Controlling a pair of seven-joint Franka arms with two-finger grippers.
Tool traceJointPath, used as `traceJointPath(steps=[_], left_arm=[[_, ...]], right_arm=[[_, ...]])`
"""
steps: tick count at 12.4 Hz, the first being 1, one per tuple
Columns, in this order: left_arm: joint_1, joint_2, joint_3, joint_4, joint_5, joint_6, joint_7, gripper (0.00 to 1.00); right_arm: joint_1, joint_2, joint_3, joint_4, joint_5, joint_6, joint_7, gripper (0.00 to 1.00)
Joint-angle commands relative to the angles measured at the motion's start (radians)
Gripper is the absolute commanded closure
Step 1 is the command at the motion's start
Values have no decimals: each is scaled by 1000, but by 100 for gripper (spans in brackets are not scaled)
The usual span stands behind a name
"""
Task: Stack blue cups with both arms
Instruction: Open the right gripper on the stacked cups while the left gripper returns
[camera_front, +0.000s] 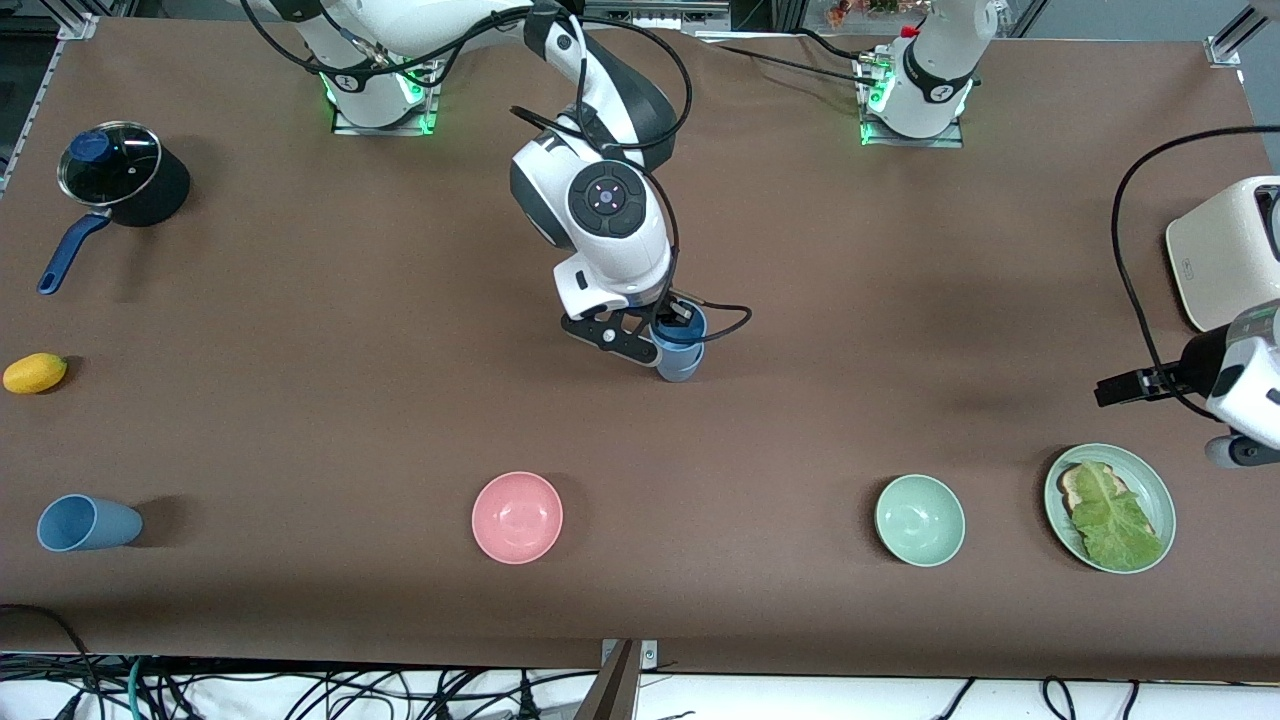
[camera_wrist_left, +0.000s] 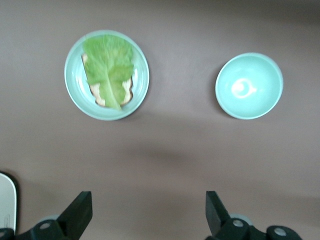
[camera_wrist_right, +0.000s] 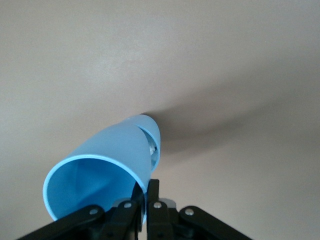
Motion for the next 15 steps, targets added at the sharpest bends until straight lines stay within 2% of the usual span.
traceJointPath(steps=[1,4,5,6,7,8,10,12,13,15], left_arm=[[-119,-262,122,-308,-16,132,11,0],[-138,-375,143,-451,-32,209,11,0],[-164,-385,159,-474,-32,205,5,0],[-184,-386,211,-471,-77,191,10,0],[-218,-386,262,-467,-166,154,20,0],[-228,-387,296,-454,-194,136,21,0],[-250,-386,302,-395,-203,50,77,0],[-262,-384,345,-378,-266,27,158,0],[-265,-386,363,-367,-275,8,183,0],[-301,-378,371,-330,-263,-24,205,0]], right_arm=[[7,21,-1,37,-11,-15,26,100],[7,23,-1,30,-8,-15,26,100],[7,21,-1,30,-8,-16,26,99],[5,21,-1,30,-8,-16,26,94],[5,21,-1,30,-9,-18,26,76],[7,18,-1,32,-11,-23,27,59],[4,12,-4,36,-12,-45,26,44],[-9,0,-13,38,-15,-81,20,36],[-24,-15,-25,38,-15,-98,12,28],[-109,-51,-21,38,-14,-119,-29,0]])
